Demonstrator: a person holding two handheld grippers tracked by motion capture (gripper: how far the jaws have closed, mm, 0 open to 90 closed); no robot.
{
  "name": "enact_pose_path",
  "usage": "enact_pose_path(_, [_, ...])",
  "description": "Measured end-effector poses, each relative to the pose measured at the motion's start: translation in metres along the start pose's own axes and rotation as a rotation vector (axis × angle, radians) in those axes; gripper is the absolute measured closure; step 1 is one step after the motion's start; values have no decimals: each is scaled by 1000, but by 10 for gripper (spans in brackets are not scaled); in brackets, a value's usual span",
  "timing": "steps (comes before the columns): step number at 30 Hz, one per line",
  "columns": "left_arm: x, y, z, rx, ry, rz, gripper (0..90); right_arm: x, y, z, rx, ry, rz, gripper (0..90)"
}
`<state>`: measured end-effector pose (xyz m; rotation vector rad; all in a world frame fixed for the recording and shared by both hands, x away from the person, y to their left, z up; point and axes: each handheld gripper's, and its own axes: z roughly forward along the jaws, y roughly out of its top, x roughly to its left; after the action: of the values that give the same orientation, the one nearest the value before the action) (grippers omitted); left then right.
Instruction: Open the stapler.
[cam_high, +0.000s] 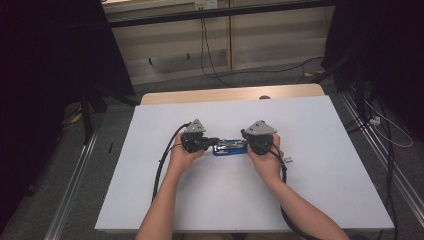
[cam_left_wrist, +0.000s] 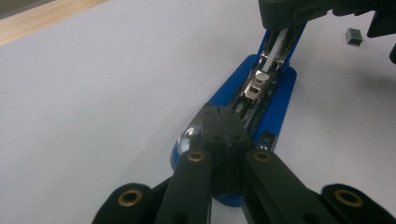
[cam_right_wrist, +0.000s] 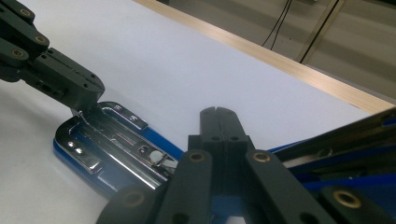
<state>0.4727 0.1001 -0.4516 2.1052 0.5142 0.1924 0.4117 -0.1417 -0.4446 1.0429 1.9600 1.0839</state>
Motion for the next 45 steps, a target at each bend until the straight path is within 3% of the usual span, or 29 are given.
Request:
enact_pose_path(8, [0,0,0,-4,0,-2,900,0,-1,0,-3,-2,-9,900])
enact_pose_path(12, [0,-1,0,-7,-2,-2,900,-4,-8,2,19,-4,9,900])
enact_pose_path(15, [0,-1,0,-8,-4,-4,900,-11,-15,2,29,-27,17,900])
enact_pose_path(21, [1,-1,0,-5,-4,-5,900,-36,-26,-3,27,-33,95,900])
enact_pose_path(38, [-1,0,0,-3,8,-11,900,-45,-24,-8,52,12,67,900])
enact_pose_path(42, [-2,3,-2,-44,-2,-42,900,-47,-23,-11,64,31,59,900])
enact_pose_path(45, [-3,5,-2,-39,2,-62,882,-49,-24,-14,70,46,44,900])
